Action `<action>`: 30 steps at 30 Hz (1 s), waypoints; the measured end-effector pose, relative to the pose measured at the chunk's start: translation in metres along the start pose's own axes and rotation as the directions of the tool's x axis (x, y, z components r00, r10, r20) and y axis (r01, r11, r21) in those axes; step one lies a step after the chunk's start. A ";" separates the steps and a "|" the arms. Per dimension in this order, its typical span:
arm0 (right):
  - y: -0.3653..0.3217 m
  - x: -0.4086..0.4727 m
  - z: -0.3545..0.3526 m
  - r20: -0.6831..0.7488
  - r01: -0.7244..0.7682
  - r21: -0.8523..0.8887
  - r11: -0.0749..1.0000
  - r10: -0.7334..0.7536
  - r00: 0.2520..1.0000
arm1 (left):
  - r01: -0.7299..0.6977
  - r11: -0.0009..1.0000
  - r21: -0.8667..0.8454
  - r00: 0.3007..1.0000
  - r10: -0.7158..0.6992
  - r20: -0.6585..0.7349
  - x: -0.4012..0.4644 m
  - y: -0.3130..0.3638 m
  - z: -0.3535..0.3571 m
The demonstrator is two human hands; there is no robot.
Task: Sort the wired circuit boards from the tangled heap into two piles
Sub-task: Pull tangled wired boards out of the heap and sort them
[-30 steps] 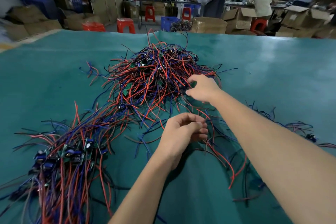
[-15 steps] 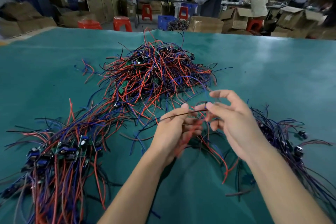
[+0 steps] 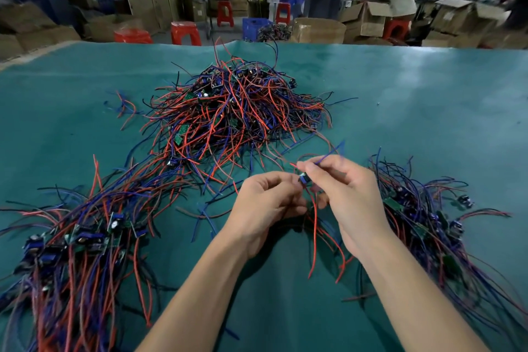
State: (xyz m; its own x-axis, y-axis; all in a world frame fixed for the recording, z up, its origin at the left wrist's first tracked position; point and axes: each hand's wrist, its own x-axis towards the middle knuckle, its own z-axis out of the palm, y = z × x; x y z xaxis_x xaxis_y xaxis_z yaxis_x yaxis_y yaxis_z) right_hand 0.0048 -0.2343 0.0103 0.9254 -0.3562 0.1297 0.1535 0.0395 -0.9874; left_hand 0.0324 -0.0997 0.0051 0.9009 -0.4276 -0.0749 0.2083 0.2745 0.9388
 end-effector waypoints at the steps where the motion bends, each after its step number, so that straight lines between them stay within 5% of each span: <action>1: 0.000 0.001 -0.001 -0.022 -0.003 0.005 1.000 0.003 1.000 | 0.005 1.000 0.000 1.000 -0.005 0.012 0.000 -0.001 0.000; 6: -0.001 0.000 -0.001 -0.022 -0.037 0.109 0.993 0.040 0.999 | -0.005 0.999 0.035 0.995 0.002 0.100 0.000 -0.005 0.000; 17: -0.001 0.014 -0.024 -0.240 0.250 -0.176 0.952 -0.288 0.927 | -0.100 0.984 0.145 0.986 0.079 0.145 0.000 -0.002 0.000; 24: -0.015 0.024 -0.051 -0.575 0.255 0.100 0.962 -0.153 0.804 | -0.097 0.987 0.129 0.988 0.080 0.131 0.000 0.003 -0.002; 27: -0.009 0.016 -0.028 -0.346 0.109 0.115 0.987 -0.063 0.936 | -0.096 0.993 0.067 0.992 0.090 0.087 0.002 0.004 -0.003; 30: -0.001 -0.002 0.000 0.019 0.093 -0.171 0.981 -0.091 0.996 | -0.094 0.993 0.072 0.992 0.087 0.094 0.001 0.004 -0.004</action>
State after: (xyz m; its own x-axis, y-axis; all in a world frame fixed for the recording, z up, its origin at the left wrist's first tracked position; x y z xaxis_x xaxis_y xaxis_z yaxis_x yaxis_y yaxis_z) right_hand 0.0028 -0.2337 0.0108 0.9139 -0.3409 0.2205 0.1773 -0.1536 -0.9721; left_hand 0.0356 -0.0959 0.0074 0.8757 -0.4813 0.0387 0.0950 0.2504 0.9635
